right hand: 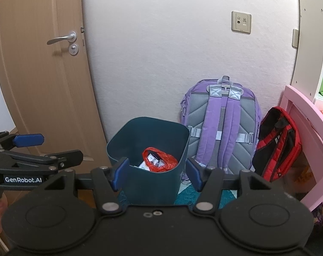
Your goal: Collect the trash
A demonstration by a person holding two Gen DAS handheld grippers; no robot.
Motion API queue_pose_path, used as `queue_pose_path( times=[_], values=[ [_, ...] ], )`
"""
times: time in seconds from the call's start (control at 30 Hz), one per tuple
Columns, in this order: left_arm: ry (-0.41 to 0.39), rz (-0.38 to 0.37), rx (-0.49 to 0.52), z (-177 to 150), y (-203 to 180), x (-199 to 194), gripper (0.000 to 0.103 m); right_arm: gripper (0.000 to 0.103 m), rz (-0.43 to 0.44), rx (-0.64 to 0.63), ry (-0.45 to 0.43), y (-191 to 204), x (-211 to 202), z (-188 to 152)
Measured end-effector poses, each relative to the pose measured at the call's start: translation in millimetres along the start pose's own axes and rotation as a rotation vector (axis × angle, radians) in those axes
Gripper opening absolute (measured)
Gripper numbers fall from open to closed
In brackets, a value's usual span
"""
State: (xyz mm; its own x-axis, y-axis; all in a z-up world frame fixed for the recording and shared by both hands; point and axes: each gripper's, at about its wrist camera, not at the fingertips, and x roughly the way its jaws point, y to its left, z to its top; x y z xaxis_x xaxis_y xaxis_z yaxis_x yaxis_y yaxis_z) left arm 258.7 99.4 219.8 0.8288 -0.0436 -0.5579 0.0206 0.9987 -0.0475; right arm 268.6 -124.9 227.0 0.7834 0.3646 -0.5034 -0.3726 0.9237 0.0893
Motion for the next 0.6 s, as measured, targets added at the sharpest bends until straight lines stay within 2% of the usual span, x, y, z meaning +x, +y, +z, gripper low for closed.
queue_pose_path(
  times=[0.6],
  values=[
    [-0.013, 0.009, 0.021, -1.0, -1.3, 0.1, 0.099, 0.058, -0.011, 0.009, 0.003, -3.1, -1.9, -3.7]
  ],
)
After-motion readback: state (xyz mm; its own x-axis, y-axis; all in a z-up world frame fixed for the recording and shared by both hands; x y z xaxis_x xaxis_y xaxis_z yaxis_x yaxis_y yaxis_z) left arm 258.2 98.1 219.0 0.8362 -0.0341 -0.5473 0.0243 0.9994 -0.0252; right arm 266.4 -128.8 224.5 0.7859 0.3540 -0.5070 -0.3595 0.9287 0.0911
